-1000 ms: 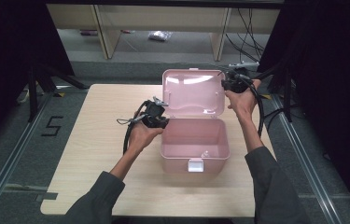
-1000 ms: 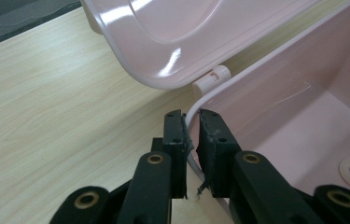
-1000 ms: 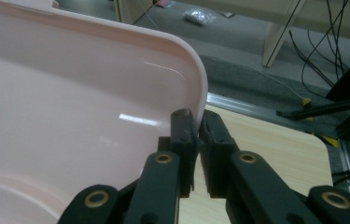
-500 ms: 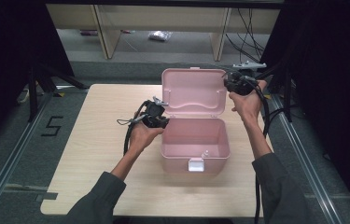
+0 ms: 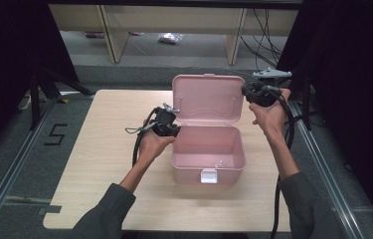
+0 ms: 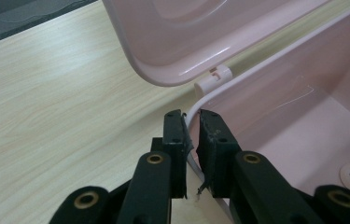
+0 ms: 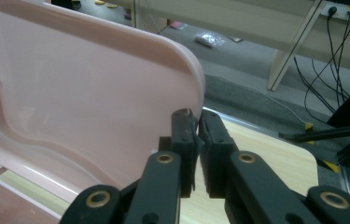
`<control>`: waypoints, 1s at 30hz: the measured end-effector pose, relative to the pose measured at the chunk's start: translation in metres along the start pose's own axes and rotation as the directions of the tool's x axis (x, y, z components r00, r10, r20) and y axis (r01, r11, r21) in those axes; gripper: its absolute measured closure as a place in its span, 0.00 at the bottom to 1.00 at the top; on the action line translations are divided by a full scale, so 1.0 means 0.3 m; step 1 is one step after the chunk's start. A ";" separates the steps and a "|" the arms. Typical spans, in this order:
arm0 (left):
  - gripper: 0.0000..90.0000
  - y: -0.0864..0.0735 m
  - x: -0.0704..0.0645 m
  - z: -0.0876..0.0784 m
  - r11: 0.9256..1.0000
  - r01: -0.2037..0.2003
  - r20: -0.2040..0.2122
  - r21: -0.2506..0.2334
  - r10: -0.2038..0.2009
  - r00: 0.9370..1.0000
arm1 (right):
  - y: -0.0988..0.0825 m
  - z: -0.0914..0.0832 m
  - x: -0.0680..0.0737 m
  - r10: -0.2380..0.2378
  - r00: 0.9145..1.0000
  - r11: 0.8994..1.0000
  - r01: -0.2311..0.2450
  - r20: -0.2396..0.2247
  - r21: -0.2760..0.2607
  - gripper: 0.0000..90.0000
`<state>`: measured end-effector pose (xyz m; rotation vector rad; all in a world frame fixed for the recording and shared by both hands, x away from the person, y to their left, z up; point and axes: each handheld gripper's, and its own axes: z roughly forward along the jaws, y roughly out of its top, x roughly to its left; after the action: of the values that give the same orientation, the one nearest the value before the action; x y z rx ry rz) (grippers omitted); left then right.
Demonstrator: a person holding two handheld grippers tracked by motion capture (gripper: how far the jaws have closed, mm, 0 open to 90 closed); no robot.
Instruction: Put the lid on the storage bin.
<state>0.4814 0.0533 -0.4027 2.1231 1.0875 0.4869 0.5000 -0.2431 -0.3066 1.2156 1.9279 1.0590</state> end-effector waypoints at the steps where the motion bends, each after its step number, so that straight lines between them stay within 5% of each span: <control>1: 0.90 0.000 0.000 0.000 1.000 0.000 -0.002 0.000 0.000 1.000 | -0.002 0.000 0.002 0.002 1.000 1.000 -0.002 0.011 -0.018 0.96; 12: 0.90 0.000 -0.004 0.004 1.000 0.021 -0.003 -0.006 -0.021 1.000 | -0.024 -0.057 0.016 0.000 1.000 1.000 0.000 -0.006 -0.019 0.96; 30: 0.89 -0.003 -0.010 0.006 0.999 0.048 0.003 -0.017 -0.048 0.999 | -0.076 -0.118 0.041 -0.019 1.000 0.995 0.020 0.009 -0.101 0.96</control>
<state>0.4802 0.0506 -0.4046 2.0775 1.1266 0.4683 0.4568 -0.2482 -0.3102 1.1418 1.8531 1.1259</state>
